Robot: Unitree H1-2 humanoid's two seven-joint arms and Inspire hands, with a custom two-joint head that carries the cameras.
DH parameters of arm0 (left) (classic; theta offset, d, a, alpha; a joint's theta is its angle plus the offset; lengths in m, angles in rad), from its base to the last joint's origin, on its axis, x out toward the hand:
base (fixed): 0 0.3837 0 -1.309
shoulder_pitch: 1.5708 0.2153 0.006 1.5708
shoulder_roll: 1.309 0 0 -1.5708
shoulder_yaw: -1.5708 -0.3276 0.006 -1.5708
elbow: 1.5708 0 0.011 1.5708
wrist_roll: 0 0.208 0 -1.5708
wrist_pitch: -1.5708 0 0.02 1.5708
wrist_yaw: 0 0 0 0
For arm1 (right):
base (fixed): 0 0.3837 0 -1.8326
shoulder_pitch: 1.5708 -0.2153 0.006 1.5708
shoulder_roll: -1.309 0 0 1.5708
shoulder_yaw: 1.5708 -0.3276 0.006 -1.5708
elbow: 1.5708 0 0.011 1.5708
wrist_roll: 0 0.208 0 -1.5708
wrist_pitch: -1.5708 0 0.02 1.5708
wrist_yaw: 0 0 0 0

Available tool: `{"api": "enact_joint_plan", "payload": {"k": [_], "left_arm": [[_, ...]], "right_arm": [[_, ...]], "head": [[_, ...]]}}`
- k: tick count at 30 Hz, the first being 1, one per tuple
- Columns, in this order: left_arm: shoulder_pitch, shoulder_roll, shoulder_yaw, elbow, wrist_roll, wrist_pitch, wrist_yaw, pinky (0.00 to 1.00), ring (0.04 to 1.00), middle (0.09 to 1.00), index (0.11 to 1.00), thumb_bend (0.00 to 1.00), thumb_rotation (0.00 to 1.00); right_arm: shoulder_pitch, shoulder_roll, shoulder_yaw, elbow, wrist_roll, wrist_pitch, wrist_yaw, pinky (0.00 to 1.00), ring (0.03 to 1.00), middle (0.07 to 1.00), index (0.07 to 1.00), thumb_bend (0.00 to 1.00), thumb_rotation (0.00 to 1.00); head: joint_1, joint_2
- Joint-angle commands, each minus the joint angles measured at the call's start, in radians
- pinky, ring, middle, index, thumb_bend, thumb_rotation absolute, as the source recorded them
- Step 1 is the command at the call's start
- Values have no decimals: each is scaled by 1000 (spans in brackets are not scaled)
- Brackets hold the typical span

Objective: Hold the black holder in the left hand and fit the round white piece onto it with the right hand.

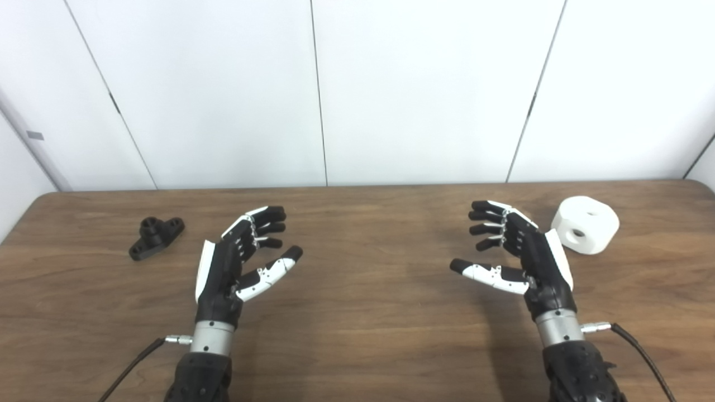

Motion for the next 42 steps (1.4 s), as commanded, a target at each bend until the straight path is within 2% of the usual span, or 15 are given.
{"api": "enact_joint_plan", "payload": {"k": [1,3,6,8,10,12,16,20,25,33,36,39,42], "left_arm": [[-30,3,-9,-18,12,-25,5,625,722,745,723,658,117],[-32,-2,-18,-10,20,-34,5,631,716,741,723,647,108],[-40,-16,-35,17,34,-54,13,633,717,738,723,643,92],[-45,-27,-45,36,51,-67,22,624,717,737,723,650,102],[-50,-41,-58,57,69,-72,31,618,717,736,723,657,110],[-55,-51,-71,76,84,-77,38,604,719,739,722,664,120],[-60,-56,-88,98,117,-100,57,543,707,746,718,658,82],[-57,-61,-90,94,112,-94,55,539,704,752,721,649,55],[-53,-60,-90,90,128,-98,66,587,710,745,724,667,97],[-56,-60,-87,66,97,-82,47,546,699,748,727,665,93],[-57,-41,-84,34,86,-60,27,552,690,751,731,660,65],[-68,1,-92,13,166,-45,24,514,637,731,723,632,47],[-84,67,-103,-15,225,-7,-10,505,642,724,708,648,37]], "right_arm": [[-26,-6,-6,-22,13,-43,-4,527,646,709,721,632,132],[-23,-15,-7,-22,20,-40,5,535,652,713,726,625,138],[-24,-35,-15,-3,36,-64,14,554,660,716,740,603,143],[-27,-46,-22,16,52,-87,17,551,667,716,743,591,138],[-27,-50,-28,17,62,-75,17,550,674,719,747,580,129],[-28,-51,-32,16,69,-65,17,548,673,724,752,562,106],[-24,-50,-28,2,35,-39,3,532,659,733,754,538,85],[-17,-43,-29,-14,39,-21,6,535,671,749,761,521,50],[-11,-40,-28,-30,38,-3,8,536,678,749,757,518,2],[-13,-43,-29,-34,45,6,14,533,678,749,753,511,0],[-12,-42,-30,-37,49,11,16,535,675,747,751,513,0],[-14,-46,-29,-32,44,4,15,525,665,743,751,515,0],[-18,-54,-27,-22,38,-10,16,515,656,737,749,512,0]], "head": [[22,-4],[87,-12],[208,-54],[252,-73],[307,-109],[324,-126],[326,-136],[328,-134],[332,-130],[330,-126],[322,-117],[320,-118],[321,-119]]}}
